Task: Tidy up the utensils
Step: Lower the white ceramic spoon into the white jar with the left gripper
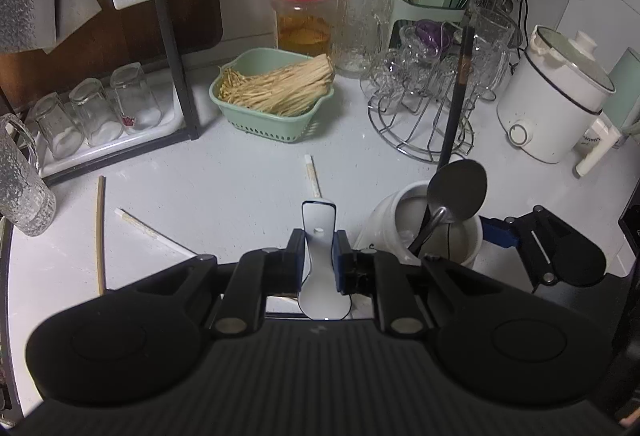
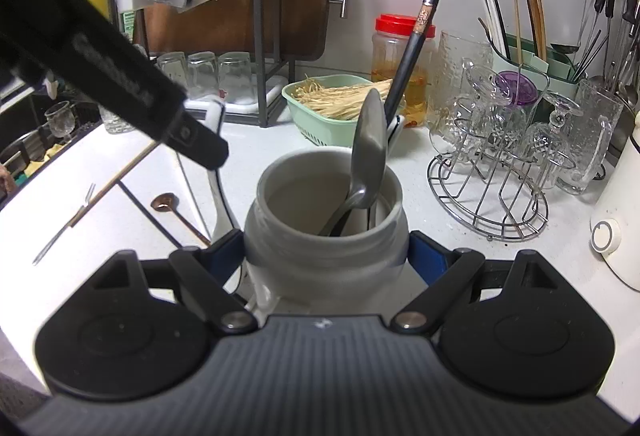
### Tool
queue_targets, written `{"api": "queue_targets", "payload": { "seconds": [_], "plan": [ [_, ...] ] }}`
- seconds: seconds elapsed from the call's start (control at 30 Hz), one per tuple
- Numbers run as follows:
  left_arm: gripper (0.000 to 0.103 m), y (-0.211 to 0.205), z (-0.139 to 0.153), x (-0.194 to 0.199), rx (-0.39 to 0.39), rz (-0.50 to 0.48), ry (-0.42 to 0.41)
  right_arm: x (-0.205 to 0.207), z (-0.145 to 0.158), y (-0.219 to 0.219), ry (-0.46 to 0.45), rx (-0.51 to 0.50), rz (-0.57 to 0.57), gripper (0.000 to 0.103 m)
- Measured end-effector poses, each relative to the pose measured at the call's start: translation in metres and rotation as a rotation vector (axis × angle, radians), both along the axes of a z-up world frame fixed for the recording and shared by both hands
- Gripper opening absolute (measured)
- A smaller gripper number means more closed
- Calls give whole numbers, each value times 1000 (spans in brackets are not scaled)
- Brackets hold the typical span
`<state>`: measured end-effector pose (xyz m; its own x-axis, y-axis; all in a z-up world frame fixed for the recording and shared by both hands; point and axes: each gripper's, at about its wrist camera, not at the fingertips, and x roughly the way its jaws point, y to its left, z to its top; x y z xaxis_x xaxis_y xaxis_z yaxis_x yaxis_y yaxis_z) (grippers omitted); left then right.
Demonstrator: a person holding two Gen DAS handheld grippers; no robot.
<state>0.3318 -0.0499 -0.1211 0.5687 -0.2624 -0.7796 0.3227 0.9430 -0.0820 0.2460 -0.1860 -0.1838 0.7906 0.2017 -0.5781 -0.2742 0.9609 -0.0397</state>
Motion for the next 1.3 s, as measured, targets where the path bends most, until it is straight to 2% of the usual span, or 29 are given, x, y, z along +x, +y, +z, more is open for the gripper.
{"api": "queue_targets", "payload": {
  "seconds": [0.27, 0.5, 0.6, 0.7, 0.87, 1.1, 1.3],
  "plan": [
    [17, 3, 39, -15, -18, 25, -82, 1, 0, 0, 0, -1, 3, 90],
    [17, -6, 91, -23, -64, -4, -172, 1, 0, 0, 1, 1, 3, 90],
    [17, -16, 100, -22, -77, -37, -197, 1, 0, 0, 1, 5, 1, 90],
    [17, -28, 99, -22, -93, -64, -202, 1, 0, 0, 1, 5, 2, 90],
    [17, -50, 83, -21, -55, -109, -210, 1, 0, -1, 1, 6, 2, 90],
    [17, -60, 53, -7, -33, -123, -121, 3, 0, 0, -4, 6, 6, 90],
    [17, -67, 40, 6, -3, -143, -22, 3, -1, -1, -6, 13, 1, 90]
  ]
}}
